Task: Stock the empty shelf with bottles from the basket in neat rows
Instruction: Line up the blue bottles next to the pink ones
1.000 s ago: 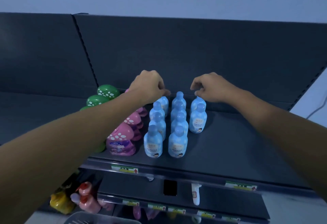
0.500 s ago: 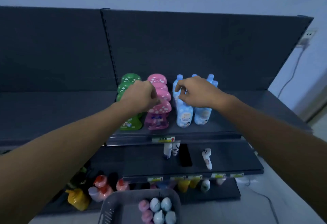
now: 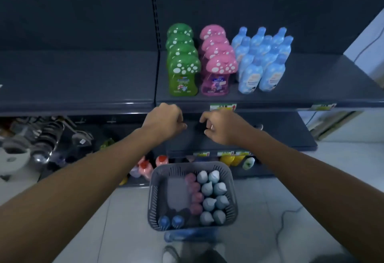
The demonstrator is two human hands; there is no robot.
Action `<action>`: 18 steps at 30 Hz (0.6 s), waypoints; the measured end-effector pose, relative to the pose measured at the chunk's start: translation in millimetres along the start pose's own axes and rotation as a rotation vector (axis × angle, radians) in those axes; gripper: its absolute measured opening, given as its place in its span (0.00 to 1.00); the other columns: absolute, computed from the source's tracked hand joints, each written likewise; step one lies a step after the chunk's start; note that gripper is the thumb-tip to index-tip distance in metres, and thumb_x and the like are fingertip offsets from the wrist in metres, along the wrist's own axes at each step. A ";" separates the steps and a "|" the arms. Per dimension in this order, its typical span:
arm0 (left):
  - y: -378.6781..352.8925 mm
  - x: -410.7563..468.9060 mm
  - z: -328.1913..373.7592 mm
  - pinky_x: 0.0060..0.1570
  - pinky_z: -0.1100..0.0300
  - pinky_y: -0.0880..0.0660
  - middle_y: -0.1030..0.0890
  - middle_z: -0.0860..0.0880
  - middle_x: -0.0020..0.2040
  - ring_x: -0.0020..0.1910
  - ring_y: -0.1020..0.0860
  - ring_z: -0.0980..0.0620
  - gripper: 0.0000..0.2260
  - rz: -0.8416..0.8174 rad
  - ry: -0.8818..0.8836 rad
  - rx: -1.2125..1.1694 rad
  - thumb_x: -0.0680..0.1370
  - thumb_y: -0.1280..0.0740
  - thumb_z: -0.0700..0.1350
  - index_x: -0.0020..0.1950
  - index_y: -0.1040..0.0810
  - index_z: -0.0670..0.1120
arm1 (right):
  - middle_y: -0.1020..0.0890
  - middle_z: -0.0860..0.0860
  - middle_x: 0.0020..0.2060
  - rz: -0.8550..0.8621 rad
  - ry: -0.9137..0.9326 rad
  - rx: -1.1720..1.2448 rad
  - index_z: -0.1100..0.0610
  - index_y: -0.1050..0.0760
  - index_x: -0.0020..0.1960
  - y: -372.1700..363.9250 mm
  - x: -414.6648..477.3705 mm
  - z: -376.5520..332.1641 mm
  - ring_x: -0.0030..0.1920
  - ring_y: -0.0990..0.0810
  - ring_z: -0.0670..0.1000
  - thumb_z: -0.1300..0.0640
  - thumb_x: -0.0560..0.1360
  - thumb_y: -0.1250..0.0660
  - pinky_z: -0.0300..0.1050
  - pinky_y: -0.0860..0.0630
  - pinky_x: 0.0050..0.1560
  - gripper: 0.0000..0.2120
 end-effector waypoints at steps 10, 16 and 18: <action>-157.0 -13.1 -75.0 0.44 0.50 0.22 0.18 0.43 0.53 0.52 0.19 0.39 0.09 -0.268 0.114 0.077 0.75 0.32 0.50 0.53 0.16 0.52 | 0.18 0.51 0.55 -0.193 -0.071 0.088 0.50 0.25 0.61 -149.8 10.9 7.8 0.55 0.20 0.57 0.55 0.75 0.34 0.51 0.22 0.53 0.15; -269.5 -26.1 -107.3 0.50 0.51 0.24 0.19 0.40 0.58 0.57 0.21 0.37 0.11 -0.465 0.068 0.080 0.76 0.33 0.44 0.57 0.19 0.45 | 0.18 0.54 0.52 -0.375 -0.123 0.171 0.53 0.24 0.55 -260.0 9.2 15.3 0.53 0.20 0.59 0.56 0.75 0.36 0.55 0.21 0.50 0.09; -297.6 -36.3 -116.1 0.50 0.52 0.23 0.19 0.41 0.57 0.55 0.20 0.39 0.11 -0.521 0.097 0.079 0.76 0.31 0.46 0.57 0.19 0.48 | 0.19 0.56 0.53 -0.414 -0.131 0.207 0.56 0.24 0.55 -293.9 4.8 14.4 0.53 0.20 0.60 0.55 0.75 0.33 0.52 0.22 0.48 0.10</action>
Point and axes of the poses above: each hand's wrist, its own x-axis towards the middle knuckle, its own y-axis out of the back of the hand, z = x × y, the point moved 5 cm from there along x, towards the middle knuckle
